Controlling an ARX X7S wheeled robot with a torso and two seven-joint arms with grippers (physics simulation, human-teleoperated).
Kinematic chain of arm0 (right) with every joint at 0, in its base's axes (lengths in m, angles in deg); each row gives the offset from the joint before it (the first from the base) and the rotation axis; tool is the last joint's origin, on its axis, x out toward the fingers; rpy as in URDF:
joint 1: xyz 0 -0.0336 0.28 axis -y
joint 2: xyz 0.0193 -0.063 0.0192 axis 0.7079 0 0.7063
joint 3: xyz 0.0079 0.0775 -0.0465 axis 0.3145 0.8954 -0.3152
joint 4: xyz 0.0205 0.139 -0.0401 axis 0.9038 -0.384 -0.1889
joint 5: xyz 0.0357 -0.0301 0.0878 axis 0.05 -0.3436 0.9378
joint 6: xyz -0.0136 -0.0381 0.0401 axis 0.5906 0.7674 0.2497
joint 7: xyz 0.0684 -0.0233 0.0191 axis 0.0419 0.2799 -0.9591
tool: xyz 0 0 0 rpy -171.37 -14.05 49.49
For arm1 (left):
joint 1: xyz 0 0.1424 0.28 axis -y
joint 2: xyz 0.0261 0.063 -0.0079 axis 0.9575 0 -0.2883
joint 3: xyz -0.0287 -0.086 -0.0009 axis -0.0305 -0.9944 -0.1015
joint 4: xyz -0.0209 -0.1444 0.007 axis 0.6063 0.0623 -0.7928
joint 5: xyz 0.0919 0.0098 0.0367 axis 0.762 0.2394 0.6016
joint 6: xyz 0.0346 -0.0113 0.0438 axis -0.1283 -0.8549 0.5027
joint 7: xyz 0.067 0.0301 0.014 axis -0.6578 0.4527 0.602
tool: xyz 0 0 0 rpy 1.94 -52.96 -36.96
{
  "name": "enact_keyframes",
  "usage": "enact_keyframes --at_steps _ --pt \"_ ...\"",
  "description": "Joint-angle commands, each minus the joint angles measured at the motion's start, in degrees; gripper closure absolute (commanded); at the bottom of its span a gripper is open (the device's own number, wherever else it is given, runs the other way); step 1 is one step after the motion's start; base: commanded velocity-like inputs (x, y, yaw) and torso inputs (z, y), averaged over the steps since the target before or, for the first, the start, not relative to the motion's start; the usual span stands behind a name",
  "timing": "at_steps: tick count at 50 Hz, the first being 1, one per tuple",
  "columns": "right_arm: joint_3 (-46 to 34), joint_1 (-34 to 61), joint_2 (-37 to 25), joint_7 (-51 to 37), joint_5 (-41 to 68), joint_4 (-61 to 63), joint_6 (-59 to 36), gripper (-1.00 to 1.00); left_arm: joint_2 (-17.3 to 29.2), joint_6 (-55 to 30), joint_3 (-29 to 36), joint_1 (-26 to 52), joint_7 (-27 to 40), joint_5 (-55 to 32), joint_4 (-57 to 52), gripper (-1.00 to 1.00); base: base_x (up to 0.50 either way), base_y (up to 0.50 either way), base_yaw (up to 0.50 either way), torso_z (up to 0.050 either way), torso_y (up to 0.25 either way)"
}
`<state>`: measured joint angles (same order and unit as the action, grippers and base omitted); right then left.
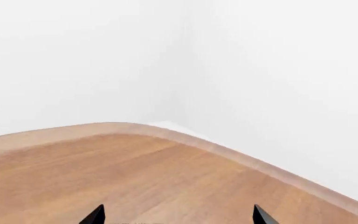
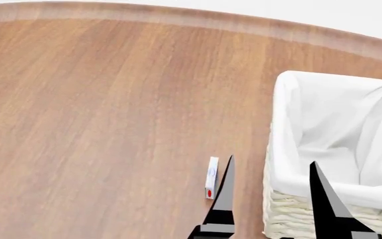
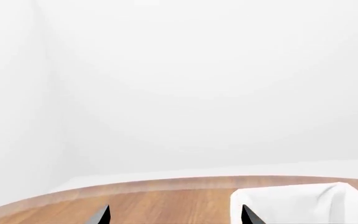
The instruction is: Pick up the ketchup, and put it in the basket.
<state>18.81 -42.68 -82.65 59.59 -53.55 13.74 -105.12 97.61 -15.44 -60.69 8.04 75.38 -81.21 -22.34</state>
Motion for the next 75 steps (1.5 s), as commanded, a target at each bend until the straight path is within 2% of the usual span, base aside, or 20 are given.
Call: enact_keyframes --at_steps 1,11,30,40,53,58,62,75 --pt "1.3 0.4 0.8 1.2 -1.5 -3.6 2.7 -1.0 -1.3 5.6 -4.6 -0.6 -0.4 1.9 7.0 -1.0 0.0 0.0 0.0 0.0 0.0" --pt "1.0 0.7 0.7 0.7 -1.2 -3.6 2.6 -1.0 -0.8 6.9 -9.4 -2.5 1.0 -0.1 7.0 -1.0 0.0 0.0 0.0 0.0 0.0" --pt "0.5 0.7 0.3 0.5 -0.9 -4.4 3.6 -1.0 -0.9 8.3 -13.2 -4.0 2.2 -2.5 8.1 -1.0 0.0 0.0 0.0 0.0 0.0" --pt "0.3 0.6 0.0 0.2 -0.8 -4.3 3.8 -1.0 -2.4 9.2 -15.5 -4.3 2.2 -7.4 11.2 -1.0 0.0 0.0 0.0 0.0 0.0" --pt "-0.1 0.9 -0.2 -0.2 -0.7 -4.4 3.8 -1.0 -2.7 7.3 -16.5 -3.4 2.6 -14.0 13.4 -1.0 0.0 0.0 0.0 0.0 0.0" --pt "-0.3 1.0 -0.3 -0.4 -0.6 -4.4 3.7 -1.0 -1.8 4.3 -16.8 -2.6 5.3 -15.9 12.4 -1.0 0.0 0.0 0.0 0.0 0.0" --pt "-0.3 0.9 -0.4 -0.5 -0.5 -4.4 3.9 -1.0 -2.8 6.1 -16.5 -2.9 4.1 -15.2 15.0 -1.0 0.0 0.0 0.0 0.0 0.0" --pt "-0.4 0.9 -0.7 -0.8 -0.4 -4.5 4.3 -1.0 -3.0 5.3 -16.4 -2.4 6.1 -15.3 15.9 -1.0 0.0 0.0 0.0 0.0 0.0"
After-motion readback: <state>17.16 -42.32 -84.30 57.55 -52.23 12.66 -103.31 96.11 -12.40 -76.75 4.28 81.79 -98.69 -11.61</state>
